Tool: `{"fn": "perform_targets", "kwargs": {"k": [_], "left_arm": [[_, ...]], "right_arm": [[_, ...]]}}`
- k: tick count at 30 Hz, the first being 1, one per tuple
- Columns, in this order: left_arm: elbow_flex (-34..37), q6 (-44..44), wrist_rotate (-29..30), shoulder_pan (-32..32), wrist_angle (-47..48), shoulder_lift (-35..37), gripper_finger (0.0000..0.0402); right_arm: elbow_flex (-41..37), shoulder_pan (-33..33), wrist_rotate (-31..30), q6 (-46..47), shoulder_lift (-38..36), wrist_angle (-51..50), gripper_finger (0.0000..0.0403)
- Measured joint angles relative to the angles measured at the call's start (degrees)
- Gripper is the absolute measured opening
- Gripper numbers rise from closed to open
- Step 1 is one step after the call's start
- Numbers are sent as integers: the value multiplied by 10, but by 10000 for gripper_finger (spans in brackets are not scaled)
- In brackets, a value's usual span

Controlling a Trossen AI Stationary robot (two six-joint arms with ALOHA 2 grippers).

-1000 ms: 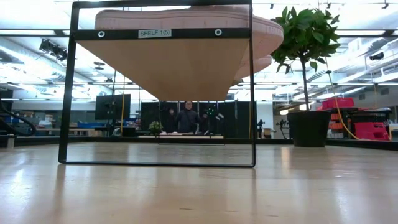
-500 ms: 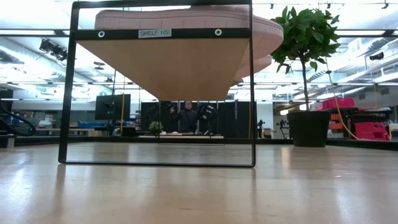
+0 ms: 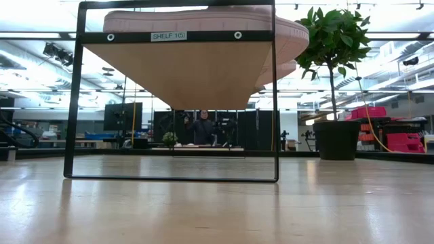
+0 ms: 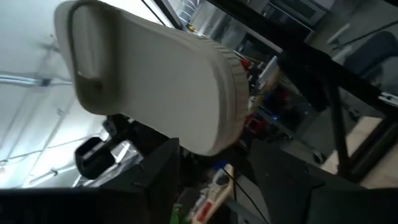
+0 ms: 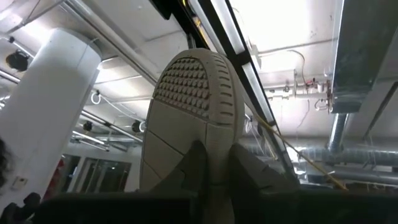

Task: Pick and place slides into the shelf
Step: Put the gray slides on top of the shelf

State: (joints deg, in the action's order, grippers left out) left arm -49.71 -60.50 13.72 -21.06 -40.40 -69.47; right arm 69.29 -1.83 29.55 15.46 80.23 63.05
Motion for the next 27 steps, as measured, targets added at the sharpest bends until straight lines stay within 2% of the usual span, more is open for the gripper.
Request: {"fn": "perform_targets", "kwargs": {"k": [9,16,27], "left_arm": [[0,-2,-45,14,-17,0,205],[0,-3,-46,14,4,0,218],[0,0,-71,26,-29,0,224]], "right_arm": [[3,0,-3,-30,12,2,46],[2,-10,-4,-33,7,3,46],[5,-14,-5,-36,21,18,46]]}}
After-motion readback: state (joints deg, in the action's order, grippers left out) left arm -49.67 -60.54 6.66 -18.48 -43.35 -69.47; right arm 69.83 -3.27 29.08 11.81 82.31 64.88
